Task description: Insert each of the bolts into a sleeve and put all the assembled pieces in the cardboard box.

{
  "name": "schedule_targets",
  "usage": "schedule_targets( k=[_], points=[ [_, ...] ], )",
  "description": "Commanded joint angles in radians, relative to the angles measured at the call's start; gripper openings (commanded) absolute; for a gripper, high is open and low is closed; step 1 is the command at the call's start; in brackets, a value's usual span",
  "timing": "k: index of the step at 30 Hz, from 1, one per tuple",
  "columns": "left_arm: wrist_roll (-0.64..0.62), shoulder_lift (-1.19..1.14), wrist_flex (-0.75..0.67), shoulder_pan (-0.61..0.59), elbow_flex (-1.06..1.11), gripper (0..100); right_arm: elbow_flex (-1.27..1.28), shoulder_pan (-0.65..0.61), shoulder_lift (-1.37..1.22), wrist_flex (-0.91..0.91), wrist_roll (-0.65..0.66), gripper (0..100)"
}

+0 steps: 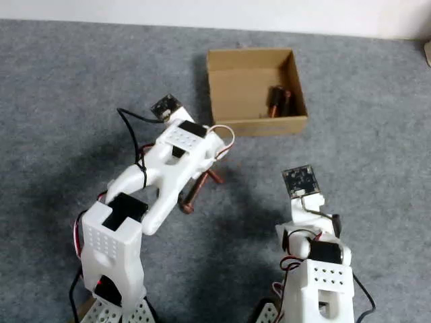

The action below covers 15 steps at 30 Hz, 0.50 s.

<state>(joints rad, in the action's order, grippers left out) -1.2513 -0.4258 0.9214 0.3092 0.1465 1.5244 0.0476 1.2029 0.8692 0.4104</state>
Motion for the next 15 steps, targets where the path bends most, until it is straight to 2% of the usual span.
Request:
schedule_targets(
  k=[1,6,15],
  points=[
    [0.015,-0.001,0.031,-0.010,-0.001,1,-0.004,0.010,0.008,-0.025,0.012,37.8],
    [0.054,0.022,0.034,-0.016,-0.015,1,-0.004,0.010,0.008,-0.025,0.012,37.8],
    [0.644,0.236,0.178,0.041,-0.002,1,-0.004,0.010,0.008,-0.025,0.012,37.8]
  ],
)
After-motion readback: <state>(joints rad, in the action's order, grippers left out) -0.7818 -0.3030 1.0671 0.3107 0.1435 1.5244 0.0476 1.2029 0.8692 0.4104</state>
